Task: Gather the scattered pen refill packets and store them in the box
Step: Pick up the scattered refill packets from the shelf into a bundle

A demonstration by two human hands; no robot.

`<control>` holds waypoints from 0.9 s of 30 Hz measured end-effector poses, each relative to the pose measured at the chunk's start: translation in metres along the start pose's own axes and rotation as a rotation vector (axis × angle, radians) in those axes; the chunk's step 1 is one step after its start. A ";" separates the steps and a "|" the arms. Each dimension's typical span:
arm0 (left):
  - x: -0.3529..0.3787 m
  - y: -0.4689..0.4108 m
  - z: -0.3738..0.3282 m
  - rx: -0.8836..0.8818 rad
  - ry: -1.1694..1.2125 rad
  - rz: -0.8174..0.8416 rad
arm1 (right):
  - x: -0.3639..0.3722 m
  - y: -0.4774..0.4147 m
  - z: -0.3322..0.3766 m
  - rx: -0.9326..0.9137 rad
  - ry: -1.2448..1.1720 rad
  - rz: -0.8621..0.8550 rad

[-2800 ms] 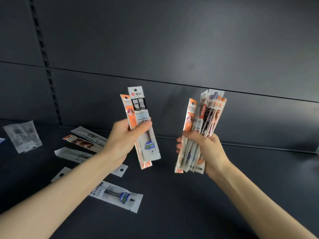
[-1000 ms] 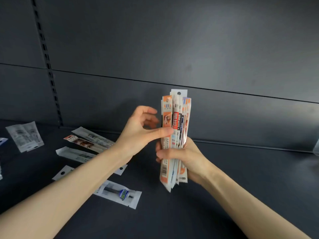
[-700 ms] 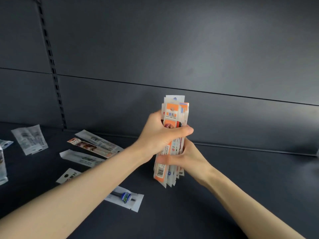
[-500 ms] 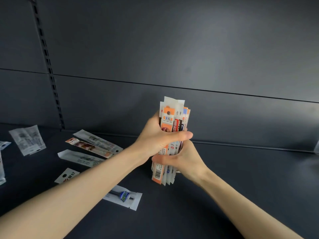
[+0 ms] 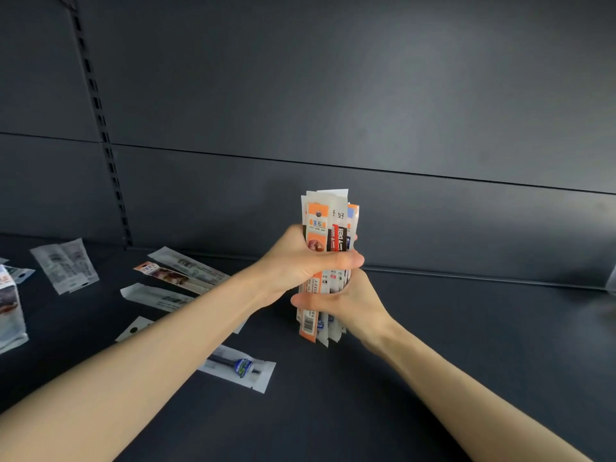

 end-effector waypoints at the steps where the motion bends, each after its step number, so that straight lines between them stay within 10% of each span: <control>1: 0.001 0.000 0.000 -0.009 -0.017 0.005 | 0.000 0.000 -0.001 0.014 0.015 0.001; 16: -0.143 0.047 0.035 -0.033 -0.376 -0.058 | 0.050 -0.028 0.011 0.118 -0.189 -0.005; 27: -0.207 0.033 0.123 -0.041 -0.979 0.430 | 0.126 -0.062 -0.001 0.174 -0.034 -0.118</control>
Point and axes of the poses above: each hand's wrist, its own y-axis away from the middle knuckle, its own x-axis out of the palm, z = x × y, the point moved 3 cm from there along -y, towards the middle knuckle, and after that the axes turned 11 degrees about -y, right-handed, at the moved point
